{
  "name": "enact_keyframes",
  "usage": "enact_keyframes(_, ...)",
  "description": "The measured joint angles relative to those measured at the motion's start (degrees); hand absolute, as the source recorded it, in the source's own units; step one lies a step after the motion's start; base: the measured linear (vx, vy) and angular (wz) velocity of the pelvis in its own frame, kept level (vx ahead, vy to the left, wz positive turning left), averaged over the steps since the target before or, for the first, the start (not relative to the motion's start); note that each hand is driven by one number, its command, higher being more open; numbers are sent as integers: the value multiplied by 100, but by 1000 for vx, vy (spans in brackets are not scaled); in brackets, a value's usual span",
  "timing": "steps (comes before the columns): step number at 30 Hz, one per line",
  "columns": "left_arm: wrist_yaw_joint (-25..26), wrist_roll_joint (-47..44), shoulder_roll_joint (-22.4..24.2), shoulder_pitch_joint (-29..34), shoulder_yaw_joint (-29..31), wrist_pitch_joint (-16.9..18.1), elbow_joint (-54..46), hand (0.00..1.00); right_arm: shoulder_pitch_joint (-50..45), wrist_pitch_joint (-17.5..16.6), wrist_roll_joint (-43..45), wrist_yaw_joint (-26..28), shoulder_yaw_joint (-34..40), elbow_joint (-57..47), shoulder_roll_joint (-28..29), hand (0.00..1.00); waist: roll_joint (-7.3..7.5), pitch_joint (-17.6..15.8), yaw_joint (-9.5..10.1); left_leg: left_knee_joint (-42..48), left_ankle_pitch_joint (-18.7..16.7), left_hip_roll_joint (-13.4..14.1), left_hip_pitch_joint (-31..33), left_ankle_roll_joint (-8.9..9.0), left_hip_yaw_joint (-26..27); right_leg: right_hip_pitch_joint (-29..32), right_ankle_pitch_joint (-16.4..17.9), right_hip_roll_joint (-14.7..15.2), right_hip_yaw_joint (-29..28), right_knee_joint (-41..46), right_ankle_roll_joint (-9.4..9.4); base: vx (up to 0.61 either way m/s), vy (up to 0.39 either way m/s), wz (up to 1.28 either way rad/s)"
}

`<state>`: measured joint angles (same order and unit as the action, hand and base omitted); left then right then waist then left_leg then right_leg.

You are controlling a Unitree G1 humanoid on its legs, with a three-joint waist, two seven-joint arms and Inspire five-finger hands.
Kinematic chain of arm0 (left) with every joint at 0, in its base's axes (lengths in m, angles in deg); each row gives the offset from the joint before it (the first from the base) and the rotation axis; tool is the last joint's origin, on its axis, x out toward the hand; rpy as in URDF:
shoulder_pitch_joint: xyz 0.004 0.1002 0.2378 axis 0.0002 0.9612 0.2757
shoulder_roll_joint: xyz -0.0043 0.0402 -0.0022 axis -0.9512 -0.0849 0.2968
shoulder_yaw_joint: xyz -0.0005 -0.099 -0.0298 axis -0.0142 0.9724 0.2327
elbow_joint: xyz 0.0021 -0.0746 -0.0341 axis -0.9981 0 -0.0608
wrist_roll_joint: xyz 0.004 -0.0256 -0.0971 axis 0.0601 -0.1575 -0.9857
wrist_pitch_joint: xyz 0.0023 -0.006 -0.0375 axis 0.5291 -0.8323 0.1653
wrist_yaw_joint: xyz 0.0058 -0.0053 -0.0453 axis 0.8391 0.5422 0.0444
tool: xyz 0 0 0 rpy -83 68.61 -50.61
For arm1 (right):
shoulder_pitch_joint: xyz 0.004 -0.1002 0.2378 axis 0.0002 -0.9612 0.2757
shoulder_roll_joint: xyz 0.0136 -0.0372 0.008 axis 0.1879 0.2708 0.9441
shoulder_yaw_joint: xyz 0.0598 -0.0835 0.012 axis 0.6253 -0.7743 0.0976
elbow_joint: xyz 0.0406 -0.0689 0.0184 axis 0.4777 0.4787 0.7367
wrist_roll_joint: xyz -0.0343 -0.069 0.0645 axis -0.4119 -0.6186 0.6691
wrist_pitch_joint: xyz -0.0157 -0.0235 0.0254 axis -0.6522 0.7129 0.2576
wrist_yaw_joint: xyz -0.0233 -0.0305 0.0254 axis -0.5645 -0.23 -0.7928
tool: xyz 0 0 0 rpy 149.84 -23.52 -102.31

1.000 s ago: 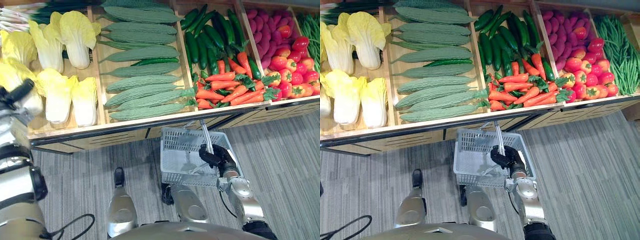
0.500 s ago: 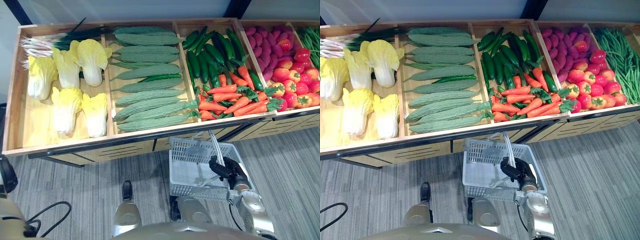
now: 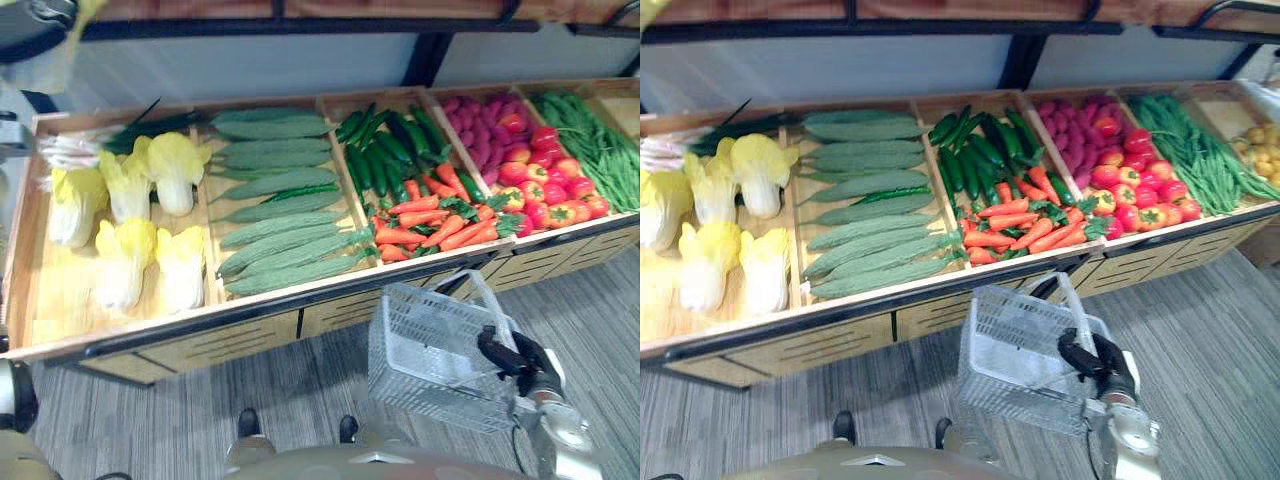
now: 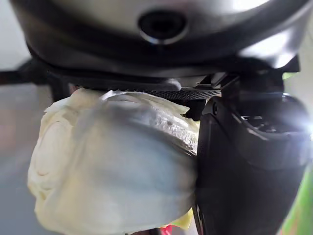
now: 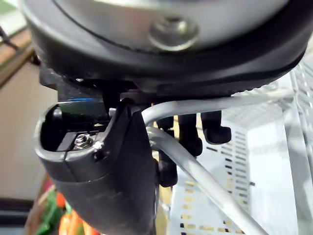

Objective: Pick vegetable in the basket

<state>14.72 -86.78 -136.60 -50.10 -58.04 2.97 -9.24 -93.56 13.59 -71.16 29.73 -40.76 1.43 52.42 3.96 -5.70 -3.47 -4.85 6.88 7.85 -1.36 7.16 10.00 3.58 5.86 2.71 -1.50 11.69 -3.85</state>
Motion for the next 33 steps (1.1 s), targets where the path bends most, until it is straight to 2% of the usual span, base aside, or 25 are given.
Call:
enact_keyframes(2,-29,1,183,59,-8,81,-345,0,-34,-1,-33,14,292,-40,-104,0,-72,89,-82,-1,-40,3,-50,-3,106,-68,-109,-8,-74,-187,-14,21,42,-25)
enact_keyframes(10,-264,24,645,352,-93,236,-1341,0,-69,1,-33,8,1289,-246,-332,0,-129,225,-439,2,-163,38,-334,-26,468,-239,-235,-81,-421,-350,-34,25,17,-26)
enact_keyframes(13,-466,53,982,366,-414,234,-1491,0,-185,1,-32,2,1604,-549,-675,0,-187,261,-520,2,-216,39,-414,-25,589,-265,-245,-94,-529,-364,-51,-4,12,-16)
enact_keyframes(17,-698,77,1182,376,-864,209,-1591,0,-218,0,-29,2,1802,-953,-946,0,-233,288,-685,1,-245,47,-439,-27,655,-252,-245,-115,-604,-366,-60,-11,7,-9)
enact_keyframes(22,-849,75,1505,378,-1091,204,-1628,0,-156,-1,-27,15,1803,-1395,-1311,0,-275,314,-795,2,-290,85,-541,-2,901,-205,-252,-194,-860,-361,-73,2,3,-25)
enact_keyframes(25,-850,74,1597,376,-1325,197,-1628,0,-128,-29,-5,61,1794,-1711,-1336,0,-295,326,-821,3,-310,93,-595,7,1057,-175,-292,-225,-1006,-331,-93,31,12,-30)
enact_keyframes(28,-870,71,1693,365,-1682,179,-1627,0,-54,-41,151,168,1694,-1961,-1344,0,-291,337,-924,5,-349,85,-641,8,1188,-161,-308,-239,-1139,-333,-113,22,28,-22)
enact_keyframes(33,-1000,65,1800,155,-2442,107,-1616,0,-52,-168,569,311,1097,-2350,-1622,0,-281,334,-981,411,-660,137,-610,22,1458,-162,-342,-261,-1421,-359,-160,11,24,-28)
